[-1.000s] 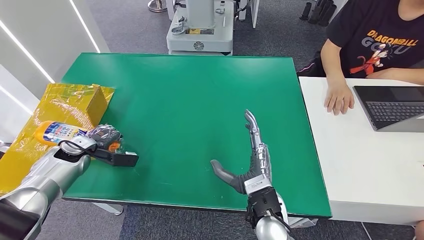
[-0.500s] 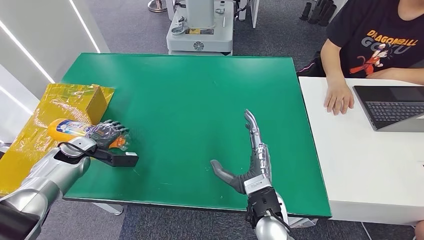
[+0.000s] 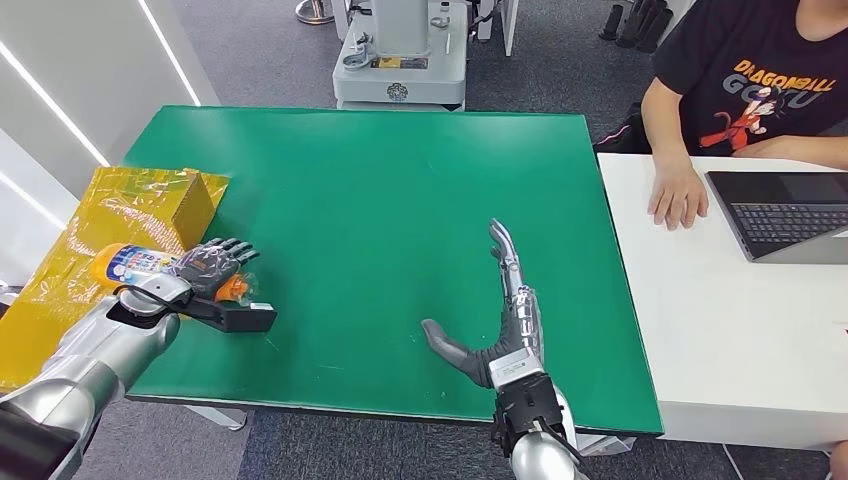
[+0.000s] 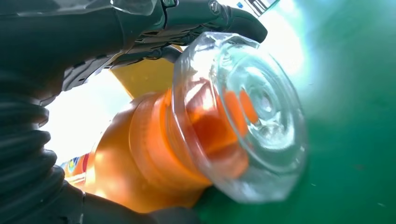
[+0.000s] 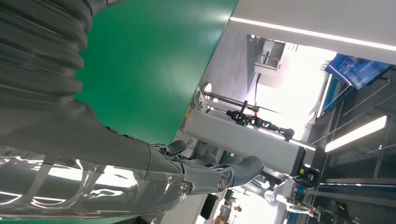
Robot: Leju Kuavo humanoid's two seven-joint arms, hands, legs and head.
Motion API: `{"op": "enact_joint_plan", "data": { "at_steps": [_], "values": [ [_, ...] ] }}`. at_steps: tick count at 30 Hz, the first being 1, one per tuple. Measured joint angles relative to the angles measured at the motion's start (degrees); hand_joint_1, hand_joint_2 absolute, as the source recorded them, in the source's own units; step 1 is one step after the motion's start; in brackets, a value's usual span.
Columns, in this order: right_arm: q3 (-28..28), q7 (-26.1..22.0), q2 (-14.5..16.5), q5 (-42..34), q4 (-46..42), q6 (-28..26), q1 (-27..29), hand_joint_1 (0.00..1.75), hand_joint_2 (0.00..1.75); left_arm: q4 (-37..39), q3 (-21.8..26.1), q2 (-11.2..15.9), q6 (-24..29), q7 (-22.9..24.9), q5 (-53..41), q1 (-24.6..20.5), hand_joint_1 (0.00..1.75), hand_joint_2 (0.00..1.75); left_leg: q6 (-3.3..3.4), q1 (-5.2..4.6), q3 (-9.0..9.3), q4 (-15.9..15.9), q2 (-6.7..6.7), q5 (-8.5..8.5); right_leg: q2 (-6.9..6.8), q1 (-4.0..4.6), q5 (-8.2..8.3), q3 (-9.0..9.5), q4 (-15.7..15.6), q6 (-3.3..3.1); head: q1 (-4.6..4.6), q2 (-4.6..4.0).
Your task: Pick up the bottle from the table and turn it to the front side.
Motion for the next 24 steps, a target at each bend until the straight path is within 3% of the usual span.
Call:
{"op": "enact_joint_plan", "data": {
  "at_steps": [9,24],
  "values": [
    [-0.42,-0.19,0.0,0.19,0.0,-0.25,0.66,0.0,1.75,-0.15,4.95,0.84,10.61,0.18,0.58,1.29,0.0,1.75,0.0,0.0,-0.08,0.0,0.0,0.0,0.0,0.01,0.0,-0.09,0.0,0.0,0.0,0.0],
    [-0.75,-0.45,0.0,0.07,0.0,-0.28,1.19,0.0,1.75,-1.91,7.74,2.67,14.36,-1.47,0.03,2.68,0.0,1.75,-0.01,0.01,-0.11,0.01,0.02,0.0,0.02,0.0,0.0,-0.13,-0.02,0.0,0.0,0.0]
  ]
}}
